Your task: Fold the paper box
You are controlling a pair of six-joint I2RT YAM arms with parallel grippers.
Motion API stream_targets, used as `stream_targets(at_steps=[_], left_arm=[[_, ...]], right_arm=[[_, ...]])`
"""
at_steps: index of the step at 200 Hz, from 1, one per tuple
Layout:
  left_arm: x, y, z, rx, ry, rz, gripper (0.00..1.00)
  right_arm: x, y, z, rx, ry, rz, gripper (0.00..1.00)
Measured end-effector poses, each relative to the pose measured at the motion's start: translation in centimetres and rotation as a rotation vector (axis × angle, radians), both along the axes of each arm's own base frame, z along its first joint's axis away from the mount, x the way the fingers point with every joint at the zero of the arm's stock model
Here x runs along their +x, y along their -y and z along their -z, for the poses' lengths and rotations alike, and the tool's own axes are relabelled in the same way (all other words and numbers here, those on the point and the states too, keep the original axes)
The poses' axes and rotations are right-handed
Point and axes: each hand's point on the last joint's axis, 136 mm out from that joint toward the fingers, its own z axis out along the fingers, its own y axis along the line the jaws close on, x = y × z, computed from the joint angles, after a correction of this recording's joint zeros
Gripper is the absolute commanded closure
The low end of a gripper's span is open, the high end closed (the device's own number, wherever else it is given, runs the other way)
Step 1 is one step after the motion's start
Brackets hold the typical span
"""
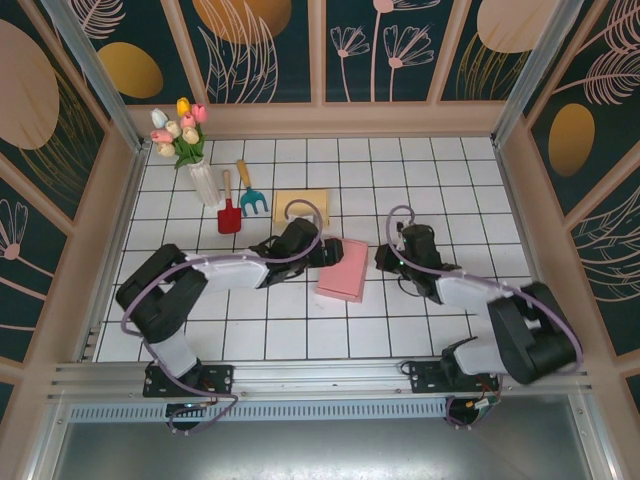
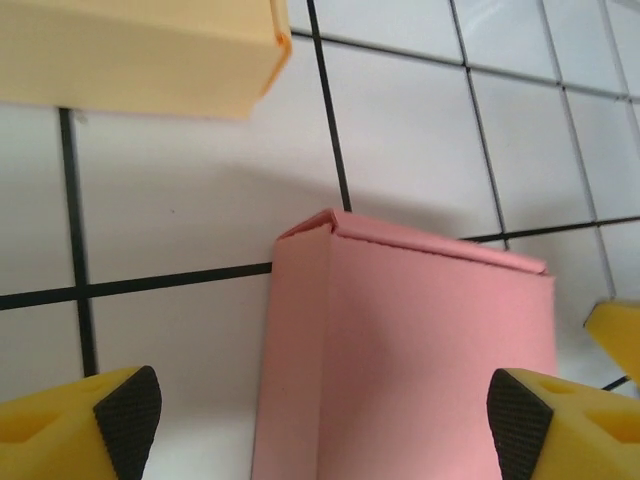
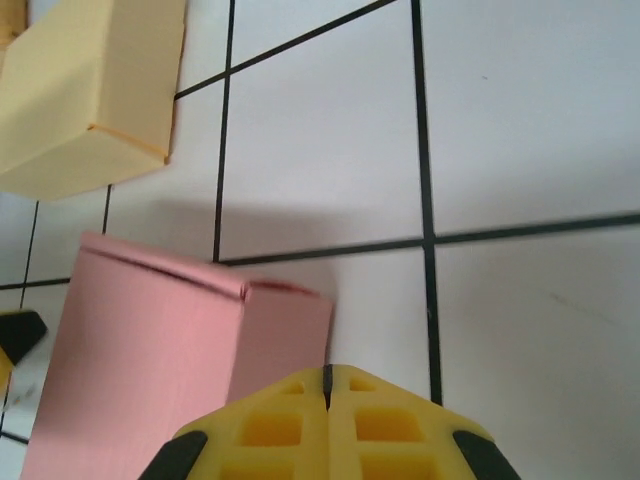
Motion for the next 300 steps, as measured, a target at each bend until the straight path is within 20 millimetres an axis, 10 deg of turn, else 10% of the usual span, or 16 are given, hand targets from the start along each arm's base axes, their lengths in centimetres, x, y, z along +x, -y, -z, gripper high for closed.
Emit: stream_targets(at_steps=[123,300], left_arm=[[-6.4,-1.4,2.3,-0.113,-0.077,0.047,0.17],[-6.1,0.7,2.2,-0.178,-0.017,-0.083,0.15]], right_arm=[[-9.5,-2.6,3.0,0.03,-0.085,-0.183,1.0],[-11.0,-7.1,3.7,0.057,-0.065,-0.169,0.98]])
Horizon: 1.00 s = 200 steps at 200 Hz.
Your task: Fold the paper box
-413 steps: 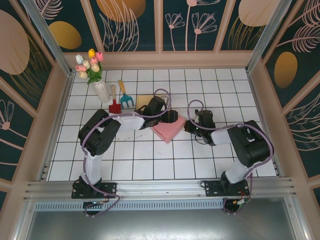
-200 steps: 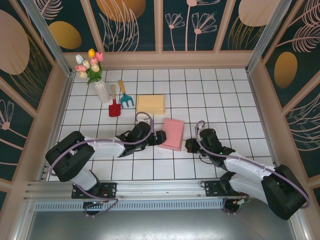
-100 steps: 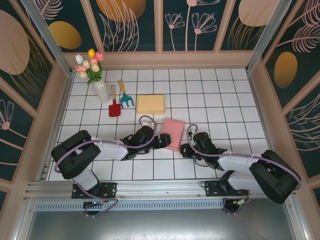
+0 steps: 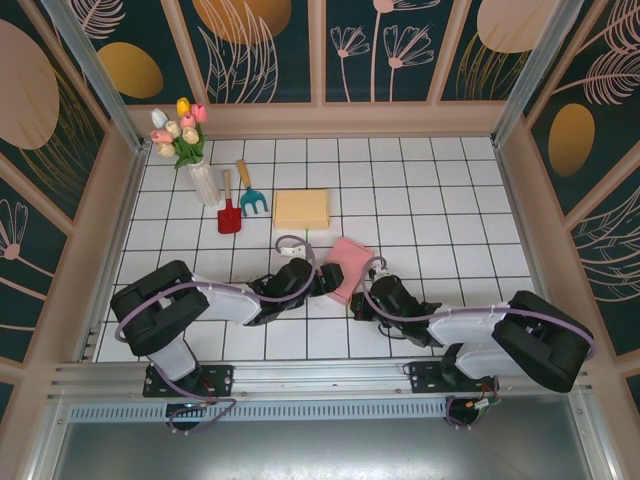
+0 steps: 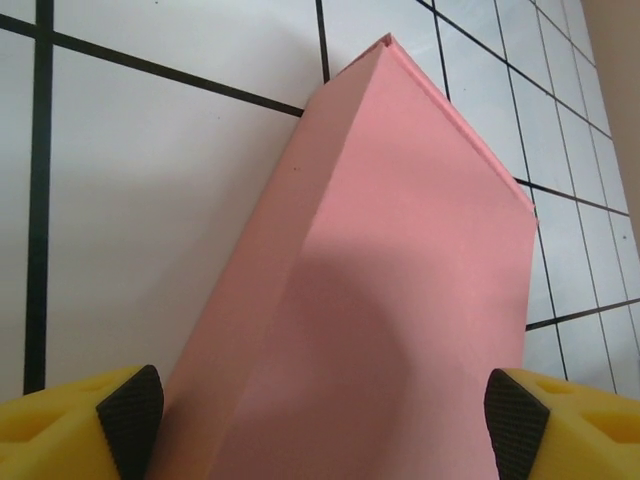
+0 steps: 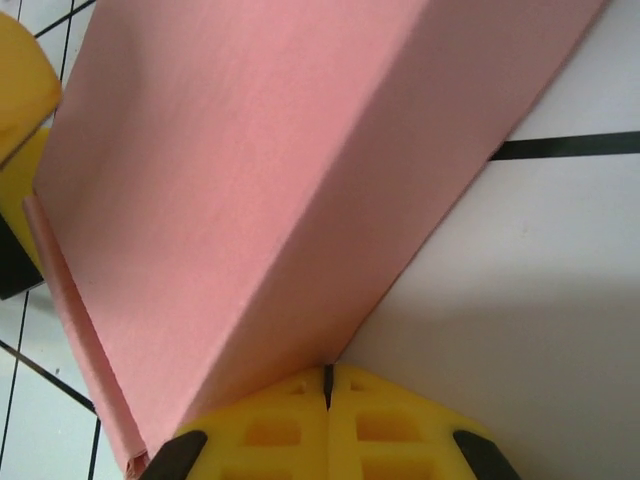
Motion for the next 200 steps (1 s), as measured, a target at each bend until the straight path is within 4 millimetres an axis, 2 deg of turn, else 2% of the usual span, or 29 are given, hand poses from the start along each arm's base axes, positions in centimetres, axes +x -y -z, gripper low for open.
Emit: stream_targets(at_steps=[14,30,55,66,76,89,110,135,149,166,184,200], left_arm=[[0.4,-0.8,-0.7,0.0,-0.003,-0.019,0.15],[1.4,-2.8,-2.7,-0.008,0.029,-0.082,0.14],[1.7,-5.4,-6.2,-0.054,0.102,-0.155,0.16],[1.1,-6.1,-6.6,-0.07,0.11,-0.159,0.17],[0.4,-6.6,-6.2,-0.069,0.107,-0.157,0.18],[-0.9,-6.8,-5.2,-0.051,0.092,-0.147,0.18],[-3.4,-5.4,-4.4,-0.053,0.069,-0.083,0.18],[-5.0,-3.8,-4.2,-0.1,0.051,-0.044,0.19],[-5.4,-3.3,-3.7,-0.115,0.036,-0.04,0.19],[-5.8,-2.4,-2.8,-0.127,0.011,-0.033,0.19],[-6.1,-1.8,-1.7,-0.126,-0.015,-0.022,0.19],[-6.2,-1.3,-1.1,-0.129,-0.031,-0.019,0.19]], right_arm=[[0.5,0.2,-1.1,0.008,0.041,0.025,0.9],[1.3,0.6,-3.0,0.015,0.101,0.059,0.77],[2.3,1.4,-6.1,-0.011,0.199,0.087,0.39],[2.8,1.7,-7.3,-0.03,0.236,0.095,0.24],[3.3,1.8,-8.3,-0.06,0.272,0.087,0.17],[4.4,2.0,-9.6,-0.103,0.31,0.08,0.15],[7.6,2.0,-11.4,-0.171,0.355,0.055,0.13],[11.6,1.0,-11.6,-0.278,0.374,-0.055,0.14],[13.3,0.2,-10.5,-0.334,0.361,-0.136,0.16],[15.2,-0.3,-8.3,-0.385,0.319,-0.233,0.2],[16.7,0.3,-5.5,-0.412,0.247,-0.304,0.22],[17.2,1.1,-3.3,-0.404,0.185,-0.352,0.24]])
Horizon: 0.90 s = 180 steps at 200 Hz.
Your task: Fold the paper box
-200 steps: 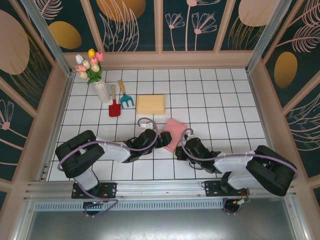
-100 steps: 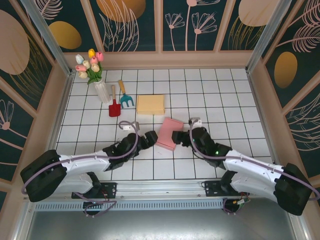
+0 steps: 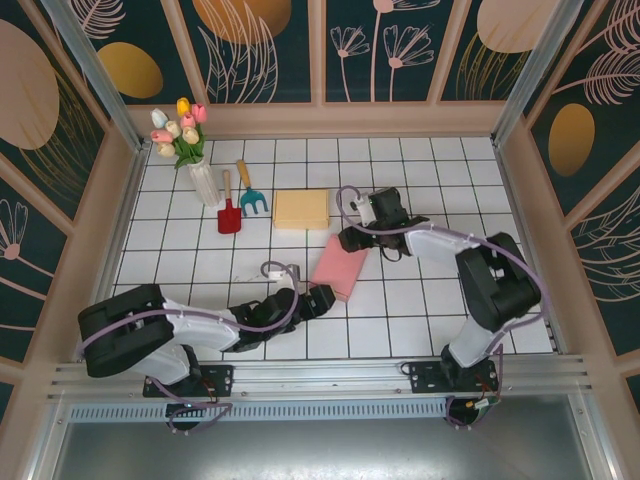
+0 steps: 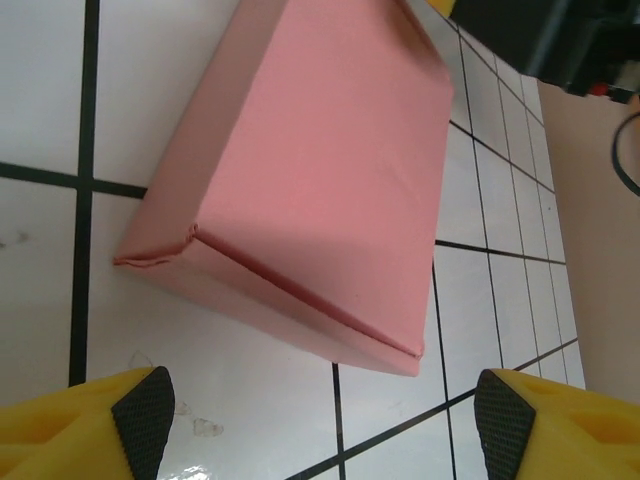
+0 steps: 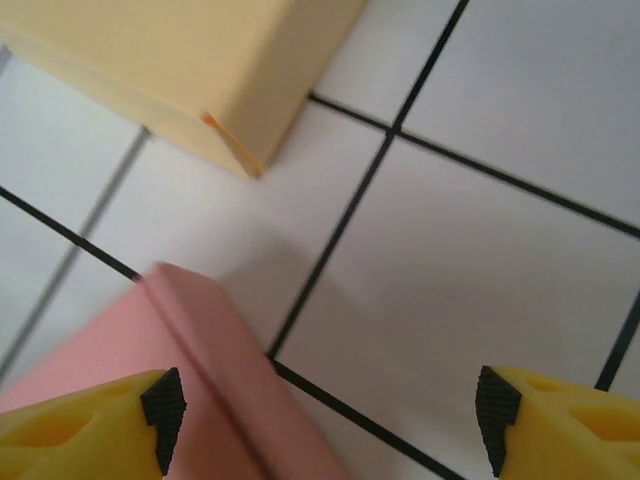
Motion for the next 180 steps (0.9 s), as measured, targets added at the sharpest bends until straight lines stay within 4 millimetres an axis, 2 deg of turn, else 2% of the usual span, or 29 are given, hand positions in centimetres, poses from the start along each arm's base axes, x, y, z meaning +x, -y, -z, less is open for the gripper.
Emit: stream_targets(at_steps=[23,64,91,109,138,154,180], left_arm=[[0.3,0.6,0.0,-0.011,-0.005,-0.005,0.2],[1.2,1.8,-0.4,-0.015,0.01,-0.025,0.21],[2.0,2.6,-0.9,-0.02,0.026,-0.045,0.22],[2.5,2.9,-0.5,-0.008,0.025,-0.055,0.22],[3.3,3.0,0.7,0.026,0.01,-0.073,0.22],[4.3,3.0,1.0,0.041,0.009,-0.084,0.22],[6.7,3.9,0.8,0.079,0.023,-0.087,0.21]], right_arm=[[0.2,-0.2,0.2,0.056,-0.036,-0.055,0.26],[-1.1,-1.5,0.0,0.123,-0.074,-0.145,0.27],[-1.9,-1.6,0.3,0.141,-0.098,-0.167,0.3],[-2.4,-1.5,0.6,0.148,-0.117,-0.172,0.33],[-2.1,-1.0,0.6,0.155,-0.122,-0.153,0.39],[-1.7,-0.6,0.7,0.164,-0.117,-0.126,0.45],[-0.4,1.6,0.4,0.193,-0.093,-0.025,0.5]])
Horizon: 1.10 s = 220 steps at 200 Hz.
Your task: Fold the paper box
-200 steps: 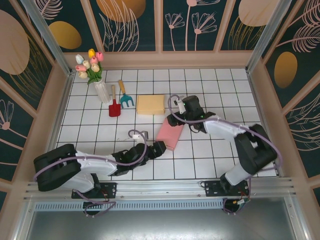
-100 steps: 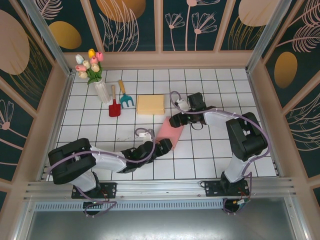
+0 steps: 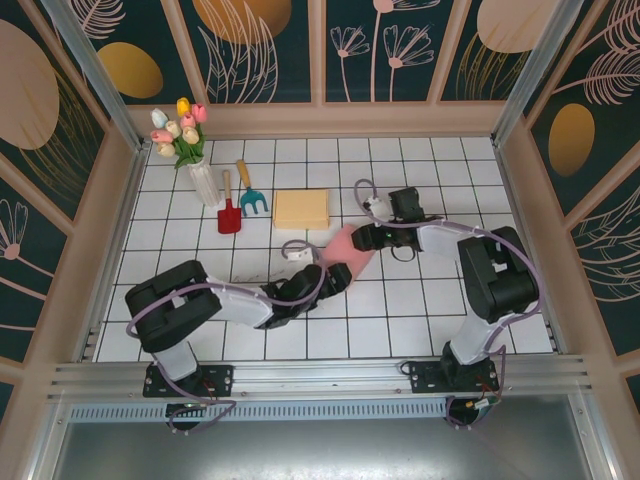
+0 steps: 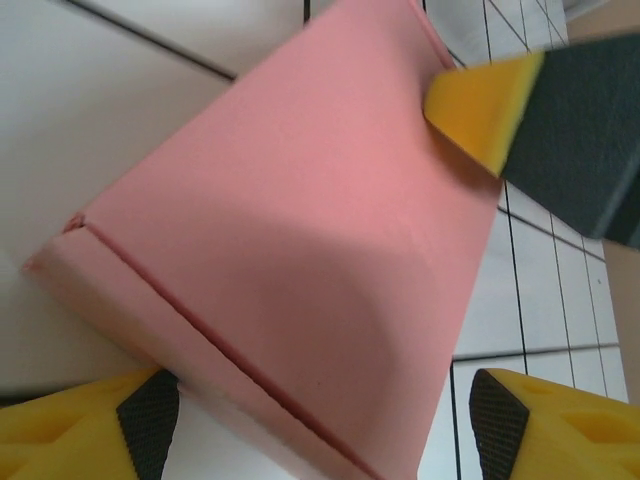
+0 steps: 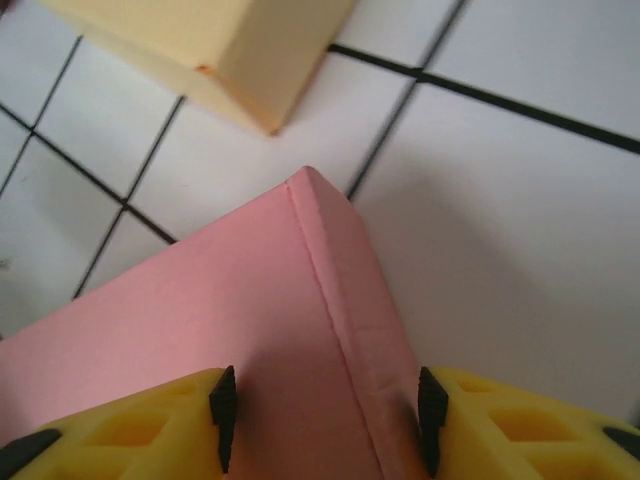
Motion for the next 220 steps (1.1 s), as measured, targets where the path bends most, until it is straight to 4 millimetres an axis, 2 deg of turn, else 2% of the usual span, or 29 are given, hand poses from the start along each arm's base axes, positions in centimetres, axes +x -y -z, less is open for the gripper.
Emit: stream_targets(at_steps=[59,96,159,190,220], left_arm=[[6.0,4.6,-3.0,0.142,0.075,0.048,0.2],[10.7,6.4,-3.8,0.228,0.118,0.039,0.2],[16.6,6.6,-2.5,0.306,0.127,0.011,0.2],[18.4,6.1,-2.6,0.305,0.134,-0.008,0.2],[19.0,6.1,-2.5,0.302,0.13,-0.007,0.2]], right_arm=[[2.9,6.2,-1.4,-0.005,0.085,0.275,0.52],[5.0,8.6,-2.4,-0.012,0.146,0.405,0.52],[6.9,9.1,-4.1,0.016,0.24,0.457,0.52],[7.4,9.0,-3.1,0.018,0.238,0.454,0.52],[7.7,8.9,-1.7,0.009,0.21,0.457,0.52]])
